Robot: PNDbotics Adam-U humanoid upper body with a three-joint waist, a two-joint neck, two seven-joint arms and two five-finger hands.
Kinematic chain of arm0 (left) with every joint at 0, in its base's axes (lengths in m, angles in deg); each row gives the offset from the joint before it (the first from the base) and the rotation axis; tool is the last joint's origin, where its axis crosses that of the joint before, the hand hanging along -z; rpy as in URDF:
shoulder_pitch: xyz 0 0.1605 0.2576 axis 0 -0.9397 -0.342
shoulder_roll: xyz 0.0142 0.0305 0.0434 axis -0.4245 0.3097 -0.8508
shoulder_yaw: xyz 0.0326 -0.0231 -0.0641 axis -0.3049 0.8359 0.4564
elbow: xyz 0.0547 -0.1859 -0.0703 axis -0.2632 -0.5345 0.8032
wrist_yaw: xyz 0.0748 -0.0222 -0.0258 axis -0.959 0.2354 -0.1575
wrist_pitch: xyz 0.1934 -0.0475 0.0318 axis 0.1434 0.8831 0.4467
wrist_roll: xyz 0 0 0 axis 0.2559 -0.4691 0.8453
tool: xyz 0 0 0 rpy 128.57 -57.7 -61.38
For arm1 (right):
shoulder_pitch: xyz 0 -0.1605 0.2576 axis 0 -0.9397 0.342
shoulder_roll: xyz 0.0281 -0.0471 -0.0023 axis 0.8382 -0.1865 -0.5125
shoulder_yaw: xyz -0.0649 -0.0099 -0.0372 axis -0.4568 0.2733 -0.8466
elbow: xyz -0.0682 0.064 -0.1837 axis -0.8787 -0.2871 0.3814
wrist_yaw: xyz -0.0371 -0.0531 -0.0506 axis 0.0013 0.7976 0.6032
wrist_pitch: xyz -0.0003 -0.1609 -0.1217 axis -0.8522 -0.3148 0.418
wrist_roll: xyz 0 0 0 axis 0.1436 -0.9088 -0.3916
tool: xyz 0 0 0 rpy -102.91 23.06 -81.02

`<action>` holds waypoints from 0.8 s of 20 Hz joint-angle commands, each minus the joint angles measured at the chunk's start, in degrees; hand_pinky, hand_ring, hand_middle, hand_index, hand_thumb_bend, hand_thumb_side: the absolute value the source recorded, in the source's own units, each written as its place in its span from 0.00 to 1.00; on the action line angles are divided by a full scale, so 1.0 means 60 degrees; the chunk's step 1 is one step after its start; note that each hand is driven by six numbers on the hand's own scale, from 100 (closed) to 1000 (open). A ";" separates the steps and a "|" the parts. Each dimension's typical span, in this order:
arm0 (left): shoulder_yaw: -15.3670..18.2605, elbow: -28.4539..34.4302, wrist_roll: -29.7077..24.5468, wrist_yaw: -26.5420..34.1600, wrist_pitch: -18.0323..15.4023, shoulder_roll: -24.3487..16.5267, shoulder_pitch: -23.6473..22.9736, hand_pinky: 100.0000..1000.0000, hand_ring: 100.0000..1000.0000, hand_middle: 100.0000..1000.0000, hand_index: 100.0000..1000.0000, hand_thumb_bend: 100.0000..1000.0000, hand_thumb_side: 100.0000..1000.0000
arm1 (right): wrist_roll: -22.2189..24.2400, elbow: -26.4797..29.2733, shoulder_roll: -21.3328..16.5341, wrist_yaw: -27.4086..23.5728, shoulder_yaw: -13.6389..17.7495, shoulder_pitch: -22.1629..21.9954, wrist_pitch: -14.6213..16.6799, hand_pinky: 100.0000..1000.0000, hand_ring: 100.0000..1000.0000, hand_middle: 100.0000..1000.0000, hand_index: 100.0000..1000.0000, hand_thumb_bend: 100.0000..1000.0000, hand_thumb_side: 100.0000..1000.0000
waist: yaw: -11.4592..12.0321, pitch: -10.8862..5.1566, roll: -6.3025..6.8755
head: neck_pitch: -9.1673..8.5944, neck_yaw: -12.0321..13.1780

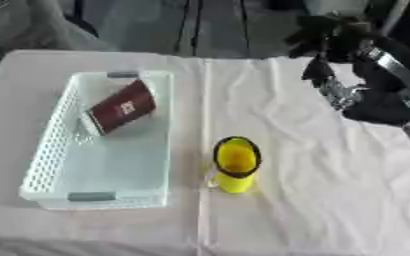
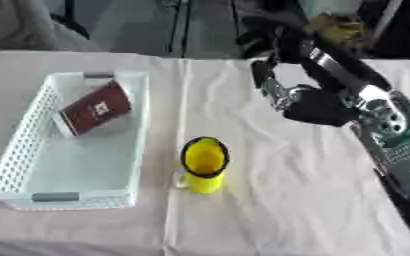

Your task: Pick up objects on the table and place them in the box.

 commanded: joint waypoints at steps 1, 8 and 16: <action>0.0100 0.0187 0.0009 -0.0027 0.0018 -0.0141 0.0085 0.49 0.80 0.77 0.80 0.49 0.83 | 0.0021 0.0089 -0.0104 -0.0061 0.0058 0.0086 0.0011 0.52 0.76 0.79 0.99 0.00 0.50 | -0.0011 -0.0137 0.0020 | -0.0093 0.0017; 0.0104 0.0187 0.0011 -0.0026 0.0019 -0.0131 0.0089 0.49 0.80 0.77 0.81 0.49 0.83 | 0.0021 0.0096 -0.0101 -0.0051 0.0058 0.0087 0.0015 0.52 0.76 0.79 0.99 0.00 0.50 | -0.0023 -0.0118 0.0023 | -0.0100 0.0020; 0.0104 0.0187 0.0014 -0.0029 0.0019 -0.0125 0.0082 0.49 0.80 0.77 0.81 0.49 0.83 | 0.0039 0.0090 -0.0105 -0.0051 0.0048 0.0100 0.0014 0.52 0.76 0.79 0.99 0.00 0.50 | -0.0027 -0.0116 0.0044 | -0.0094 0.0010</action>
